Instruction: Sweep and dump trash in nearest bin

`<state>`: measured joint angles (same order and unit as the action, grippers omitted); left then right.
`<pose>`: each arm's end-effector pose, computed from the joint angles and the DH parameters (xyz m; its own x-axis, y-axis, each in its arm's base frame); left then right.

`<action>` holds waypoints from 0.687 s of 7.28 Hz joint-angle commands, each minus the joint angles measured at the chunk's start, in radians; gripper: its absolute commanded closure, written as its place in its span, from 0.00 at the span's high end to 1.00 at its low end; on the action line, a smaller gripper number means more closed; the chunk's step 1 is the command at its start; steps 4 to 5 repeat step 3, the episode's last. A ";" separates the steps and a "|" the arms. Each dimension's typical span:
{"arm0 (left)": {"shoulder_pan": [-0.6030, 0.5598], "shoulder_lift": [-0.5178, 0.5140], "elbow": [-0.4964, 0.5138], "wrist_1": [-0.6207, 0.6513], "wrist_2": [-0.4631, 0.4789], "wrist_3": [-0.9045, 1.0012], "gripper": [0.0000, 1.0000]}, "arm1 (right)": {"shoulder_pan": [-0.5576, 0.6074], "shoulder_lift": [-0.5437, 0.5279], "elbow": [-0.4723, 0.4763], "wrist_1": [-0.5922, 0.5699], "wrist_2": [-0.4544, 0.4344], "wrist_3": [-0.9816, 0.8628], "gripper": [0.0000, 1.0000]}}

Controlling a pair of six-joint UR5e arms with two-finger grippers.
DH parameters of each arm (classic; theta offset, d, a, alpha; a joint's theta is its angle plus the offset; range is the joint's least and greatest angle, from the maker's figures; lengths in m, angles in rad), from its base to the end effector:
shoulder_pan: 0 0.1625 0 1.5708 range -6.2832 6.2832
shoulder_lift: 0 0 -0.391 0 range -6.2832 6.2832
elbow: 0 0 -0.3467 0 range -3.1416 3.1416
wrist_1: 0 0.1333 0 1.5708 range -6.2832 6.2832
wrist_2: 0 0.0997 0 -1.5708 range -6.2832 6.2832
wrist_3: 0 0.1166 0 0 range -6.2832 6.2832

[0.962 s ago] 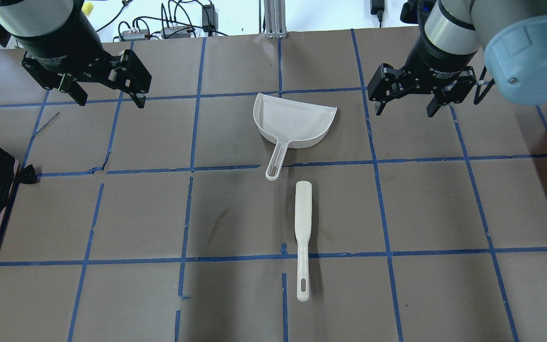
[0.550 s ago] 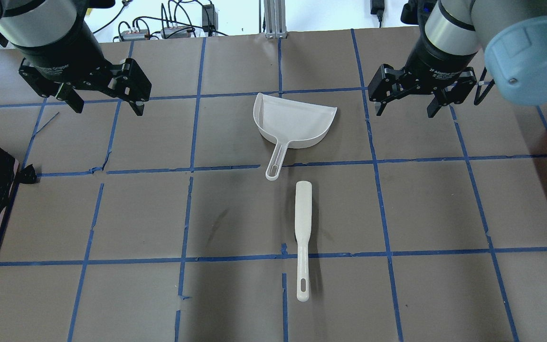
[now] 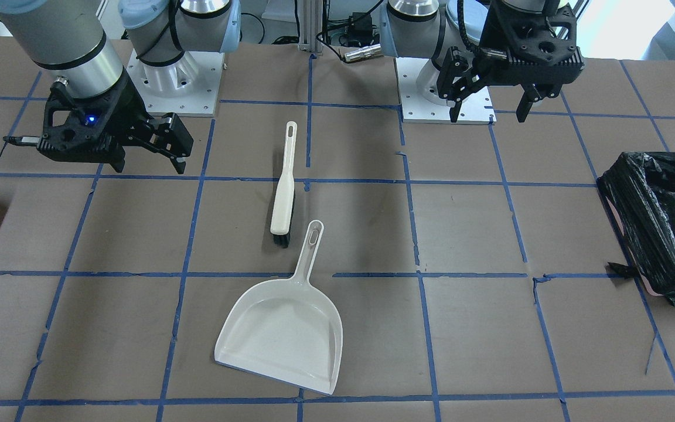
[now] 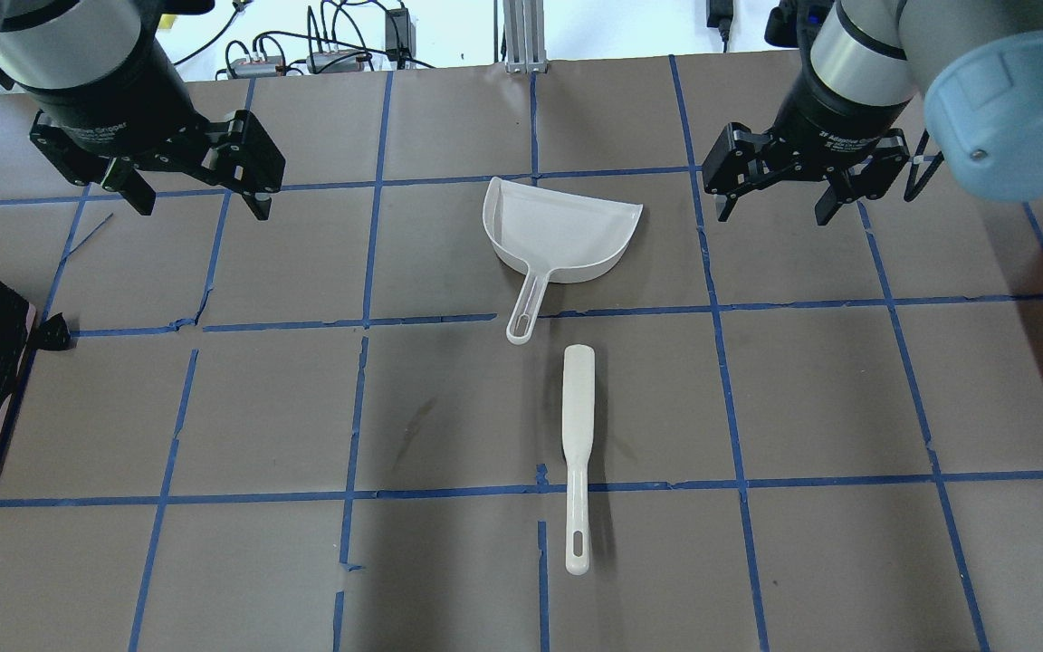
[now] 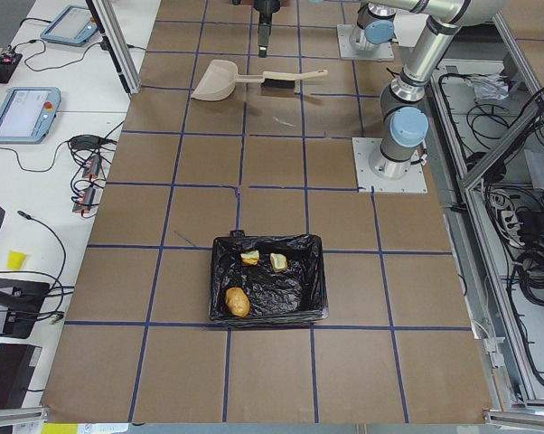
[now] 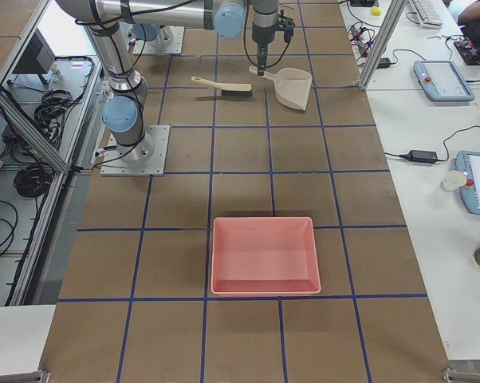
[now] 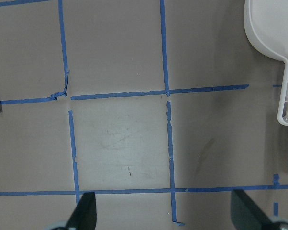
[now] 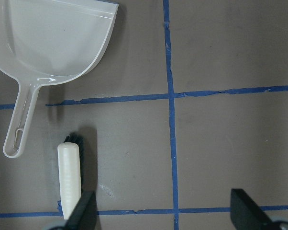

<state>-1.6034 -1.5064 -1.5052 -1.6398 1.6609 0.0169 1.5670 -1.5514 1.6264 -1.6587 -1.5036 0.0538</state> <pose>-0.1366 -0.4210 0.4878 -0.9949 0.0438 -0.0908 0.0494 0.9970 -0.0594 0.1394 -0.4550 0.4124 -0.9961 0.0567 -0.0677 0.0574 0.9983 -0.0093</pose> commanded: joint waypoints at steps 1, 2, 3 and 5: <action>0.000 0.000 0.000 0.000 0.000 0.000 1.00 | -0.001 0.001 0.001 -0.001 0.003 -0.005 1.00; 0.002 0.002 -0.001 -0.002 0.000 0.000 1.00 | 0.001 -0.001 0.001 -0.001 0.006 -0.003 1.00; 0.002 0.002 -0.001 -0.002 0.000 0.000 1.00 | -0.007 0.002 0.001 0.000 0.003 -0.006 1.00; 0.002 0.002 -0.001 -0.002 0.000 0.000 1.00 | -0.007 0.002 0.001 0.000 0.003 -0.006 1.00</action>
